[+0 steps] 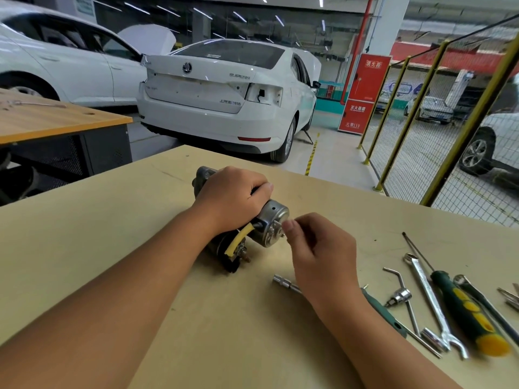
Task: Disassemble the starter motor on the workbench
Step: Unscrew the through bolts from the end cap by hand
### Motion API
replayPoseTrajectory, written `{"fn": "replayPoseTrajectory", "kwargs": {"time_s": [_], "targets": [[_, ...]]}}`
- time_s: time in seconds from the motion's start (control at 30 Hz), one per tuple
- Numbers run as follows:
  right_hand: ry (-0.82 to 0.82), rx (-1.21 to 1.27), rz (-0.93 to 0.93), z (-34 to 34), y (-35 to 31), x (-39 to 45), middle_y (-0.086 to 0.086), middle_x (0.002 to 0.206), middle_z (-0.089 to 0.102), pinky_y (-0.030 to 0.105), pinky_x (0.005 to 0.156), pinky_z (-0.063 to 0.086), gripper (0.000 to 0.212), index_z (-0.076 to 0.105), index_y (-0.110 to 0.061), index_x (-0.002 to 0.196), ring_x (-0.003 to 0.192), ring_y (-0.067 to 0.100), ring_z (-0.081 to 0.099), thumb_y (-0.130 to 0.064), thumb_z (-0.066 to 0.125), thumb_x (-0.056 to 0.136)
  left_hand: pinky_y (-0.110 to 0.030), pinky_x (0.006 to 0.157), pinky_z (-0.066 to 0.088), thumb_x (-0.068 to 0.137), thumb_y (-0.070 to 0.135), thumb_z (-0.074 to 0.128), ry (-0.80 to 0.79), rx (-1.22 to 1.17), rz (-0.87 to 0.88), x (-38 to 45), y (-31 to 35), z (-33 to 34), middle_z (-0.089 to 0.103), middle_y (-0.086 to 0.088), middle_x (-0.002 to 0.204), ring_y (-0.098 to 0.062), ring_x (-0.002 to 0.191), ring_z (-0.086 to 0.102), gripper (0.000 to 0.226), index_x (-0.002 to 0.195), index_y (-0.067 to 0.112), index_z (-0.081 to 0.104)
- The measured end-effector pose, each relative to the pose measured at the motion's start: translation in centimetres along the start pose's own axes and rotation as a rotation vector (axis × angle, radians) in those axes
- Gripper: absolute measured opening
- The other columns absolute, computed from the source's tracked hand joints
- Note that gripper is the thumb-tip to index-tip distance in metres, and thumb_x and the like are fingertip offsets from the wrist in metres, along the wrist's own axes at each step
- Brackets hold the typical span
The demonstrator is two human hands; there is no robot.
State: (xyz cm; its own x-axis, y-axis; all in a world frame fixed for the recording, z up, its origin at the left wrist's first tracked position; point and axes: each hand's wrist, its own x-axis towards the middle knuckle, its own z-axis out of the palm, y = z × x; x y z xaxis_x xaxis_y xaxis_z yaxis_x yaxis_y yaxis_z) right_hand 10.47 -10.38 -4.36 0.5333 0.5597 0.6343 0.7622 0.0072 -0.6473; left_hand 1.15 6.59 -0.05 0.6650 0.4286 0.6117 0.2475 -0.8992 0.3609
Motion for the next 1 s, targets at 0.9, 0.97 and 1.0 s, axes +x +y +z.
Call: {"fn": "replayPoseTrajectory", "kwargs": {"time_s": [0.9,0.97,1.0], "targets": [[0.003,-0.104,-0.045,-0.02,-0.58,-0.55,-0.013,0.073,0.063,0.031,0.061,0.046,0.009,0.067,-0.025,0.085,0.066,0.008,0.056,-0.025,0.072,0.091,-0.037,0.065,0.05,0.096,0.049,0.042,0.018,-0.029,-0.016,-0.1,-0.49,0.16,0.062,0.003,0.064,-0.02,0.068,0.059,0.044,0.072,0.02,0.065],[0.022,-0.066,-0.071,0.03,-0.77,-0.73,-0.016,0.077,0.065,0.029,0.06,0.047,0.016,0.066,-0.031,0.09,0.065,0.007,0.058,-0.022,0.078,0.085,-0.035,0.064,0.048,0.096,0.049,0.042,0.019,-0.031,-0.021,-0.1,-0.52,0.16,0.062,0.003,0.063,-0.019,0.067,0.059,0.043,0.071,0.02,0.064],[0.03,-0.039,-0.074,0.05,-0.9,-0.8,-0.018,0.078,0.065,0.029,0.059,0.048,0.018,0.063,-0.036,0.091,0.064,0.007,0.058,-0.028,0.079,0.084,-0.034,0.062,0.047,0.096,0.048,0.042,0.019,-0.029,-0.02,-0.11,-0.52,0.18,0.061,0.003,0.062,-0.018,0.066,0.058,0.043,0.071,0.021,0.064]]}}
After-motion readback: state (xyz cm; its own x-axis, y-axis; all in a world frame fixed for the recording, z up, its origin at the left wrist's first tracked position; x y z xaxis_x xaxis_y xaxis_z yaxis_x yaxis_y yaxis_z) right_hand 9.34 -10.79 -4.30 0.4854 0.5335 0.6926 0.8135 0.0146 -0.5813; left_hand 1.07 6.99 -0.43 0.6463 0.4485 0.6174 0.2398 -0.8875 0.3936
